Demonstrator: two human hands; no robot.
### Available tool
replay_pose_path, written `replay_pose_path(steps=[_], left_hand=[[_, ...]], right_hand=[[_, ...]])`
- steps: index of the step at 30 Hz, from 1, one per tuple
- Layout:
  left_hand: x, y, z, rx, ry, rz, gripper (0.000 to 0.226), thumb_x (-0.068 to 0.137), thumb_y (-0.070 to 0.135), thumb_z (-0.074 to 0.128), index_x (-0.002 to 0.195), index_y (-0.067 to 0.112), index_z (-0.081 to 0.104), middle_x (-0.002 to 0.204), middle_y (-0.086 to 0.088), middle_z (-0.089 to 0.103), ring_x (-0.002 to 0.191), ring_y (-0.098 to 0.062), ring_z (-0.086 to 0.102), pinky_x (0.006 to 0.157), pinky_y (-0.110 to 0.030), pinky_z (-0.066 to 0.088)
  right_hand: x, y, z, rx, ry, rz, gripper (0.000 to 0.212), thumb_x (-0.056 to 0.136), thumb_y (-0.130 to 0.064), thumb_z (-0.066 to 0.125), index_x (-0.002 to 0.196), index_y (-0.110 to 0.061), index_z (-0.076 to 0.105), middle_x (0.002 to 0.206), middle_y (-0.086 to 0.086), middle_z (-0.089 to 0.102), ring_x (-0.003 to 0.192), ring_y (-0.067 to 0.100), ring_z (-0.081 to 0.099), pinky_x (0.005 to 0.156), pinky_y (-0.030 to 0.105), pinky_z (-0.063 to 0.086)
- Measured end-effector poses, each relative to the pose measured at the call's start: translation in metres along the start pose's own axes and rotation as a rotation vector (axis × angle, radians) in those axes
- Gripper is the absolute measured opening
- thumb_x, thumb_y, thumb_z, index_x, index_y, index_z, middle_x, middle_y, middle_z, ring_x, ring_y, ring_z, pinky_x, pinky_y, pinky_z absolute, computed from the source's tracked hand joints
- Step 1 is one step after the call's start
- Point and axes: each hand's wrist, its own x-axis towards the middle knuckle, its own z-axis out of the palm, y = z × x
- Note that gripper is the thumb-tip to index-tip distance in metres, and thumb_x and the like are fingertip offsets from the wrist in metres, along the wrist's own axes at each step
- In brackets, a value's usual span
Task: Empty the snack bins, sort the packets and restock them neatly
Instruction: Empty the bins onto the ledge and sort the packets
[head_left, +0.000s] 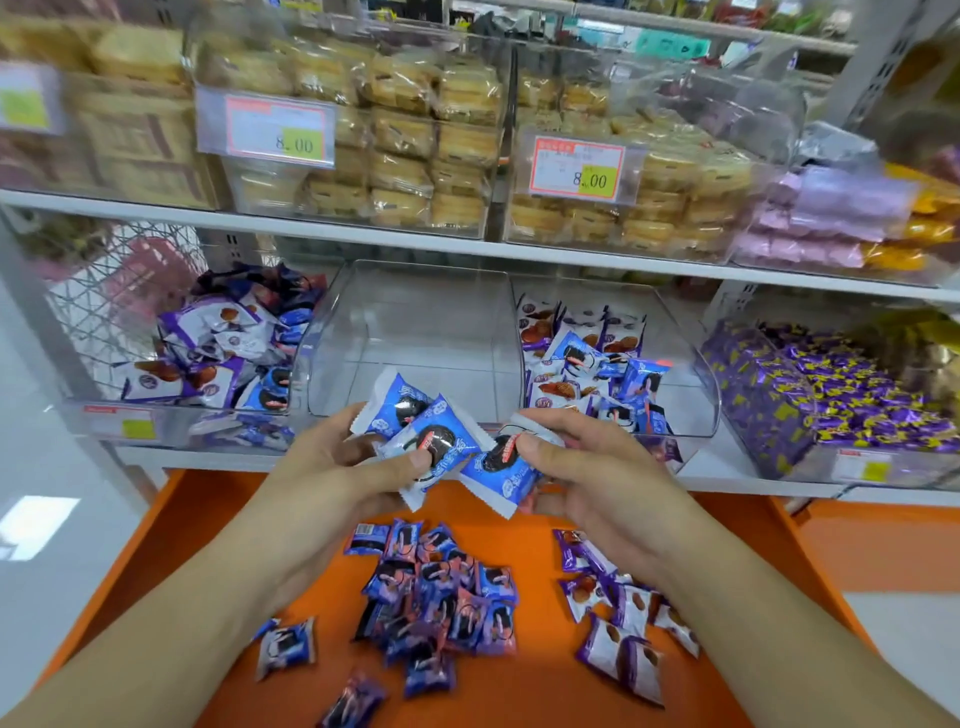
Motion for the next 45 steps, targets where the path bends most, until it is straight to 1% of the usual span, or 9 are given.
replay_pose_path(steps=[7, 11, 15, 17, 24, 26, 29, 37, 45], left_hand=[[0.016, -0.054, -0.019, 0.161, -0.030, -0.125, 0.050, 0.080, 0.005, 0.087, 0.124, 0.020, 0.069, 0.111, -0.011, 0.077, 0.095, -0.032, 0.074, 0.079, -0.045, 0.059], [0.031, -0.106, -0.036, 0.250, -0.044, -0.293, 0.049, 0.082, 0.007, 0.086, 0.124, 0.025, 0.068, 0.106, -0.006, 0.079, 0.093, -0.028, 0.075, 0.076, -0.041, 0.060], [0.053, -0.173, -0.057, 0.348, 0.009, -0.431, 0.067, 0.065, 0.034, 0.099, 0.124, 0.033, 0.068, 0.106, 0.000, 0.079, 0.095, -0.022, 0.073, 0.084, -0.039, 0.057], [0.064, -0.207, -0.064, 0.399, -0.033, -0.474, 0.075, 0.055, 0.042, 0.101, 0.122, 0.031, 0.069, 0.108, 0.007, 0.079, 0.104, -0.017, 0.074, 0.099, -0.043, 0.056], [0.101, -0.253, -0.063, 0.506, -0.166, -0.502, 0.075, 0.083, 0.007, 0.086, 0.147, 0.014, 0.048, 0.130, 0.001, 0.064, 0.111, -0.019, 0.065, 0.081, -0.022, 0.059], [0.104, -0.254, -0.065, 0.557, -0.194, -0.509, 0.089, 0.085, 0.001, 0.082, 0.158, 0.017, 0.034, 0.146, -0.001, 0.053, 0.113, -0.015, 0.058, 0.068, -0.007, 0.052], [0.101, -0.254, -0.071, 0.639, -0.166, -0.513, 0.090, 0.081, 0.005, 0.084, 0.156, 0.025, 0.039, 0.145, -0.002, 0.056, 0.110, -0.024, 0.067, 0.086, -0.035, 0.062], [0.094, -0.186, -0.045, 0.692, -0.227, -0.387, 0.046, 0.089, 0.005, 0.075, 0.130, 0.022, 0.061, 0.130, 0.001, 0.066, 0.101, -0.014, 0.069, 0.079, -0.025, 0.059], [0.038, -0.057, 0.003, 0.360, -0.353, -0.246, 0.031, 0.099, 0.003, 0.065, 0.127, 0.014, 0.063, 0.114, -0.018, 0.072, 0.100, -0.031, 0.076, 0.088, -0.038, 0.063]], right_hand=[[0.017, 0.047, -0.007, -0.394, 0.110, 0.042, 0.008, 0.090, -0.026, 0.083, 0.094, -0.032, 0.083, 0.097, -0.007, 0.079, 0.075, 0.009, 0.073, 0.057, 0.026, 0.056], [0.043, 0.097, -0.014, -0.627, 0.106, 0.131, 0.013, 0.090, -0.030, 0.083, 0.089, -0.041, 0.077, 0.100, -0.016, 0.076, 0.083, 0.008, 0.070, 0.069, 0.024, 0.058], [0.079, 0.158, -0.025, -0.672, 0.156, 0.276, 0.016, 0.089, -0.029, 0.085, 0.102, -0.021, 0.082, 0.084, -0.004, 0.073, 0.065, 0.009, 0.065, 0.054, 0.026, 0.054], [0.098, 0.186, -0.027, -0.707, 0.134, 0.333, 0.028, 0.085, -0.034, 0.087, 0.108, -0.018, 0.082, 0.092, -0.004, 0.076, 0.080, 0.013, 0.070, 0.074, 0.034, 0.061], [0.138, 0.235, -0.031, -0.548, 0.042, 0.462, 0.044, 0.093, 0.010, 0.064, 0.130, -0.014, 0.069, 0.124, 0.027, 0.069, 0.064, 0.014, 0.050, 0.046, 0.018, 0.039], [0.142, 0.232, -0.038, -0.485, 0.043, 0.485, 0.051, 0.088, 0.018, 0.057, 0.122, -0.018, 0.071, 0.130, 0.016, 0.071, 0.072, 0.016, 0.054, 0.056, 0.019, 0.042], [0.140, 0.222, -0.047, -0.353, 0.038, 0.489, 0.060, 0.086, 0.020, 0.056, 0.125, -0.023, 0.072, 0.132, -0.007, 0.069, 0.091, 0.025, 0.060, 0.079, 0.043, 0.054], [0.110, 0.154, -0.036, -0.408, -0.108, 0.394, 0.060, 0.084, 0.017, 0.070, 0.131, -0.021, 0.066, 0.126, 0.018, 0.070, 0.118, 0.042, 0.068, 0.102, 0.068, 0.051], [0.028, 0.054, -0.026, -0.390, -0.203, 0.198, 0.035, 0.090, 0.006, 0.075, 0.122, -0.006, 0.068, 0.111, 0.013, 0.079, 0.099, 0.027, 0.076, 0.070, 0.030, 0.059]])
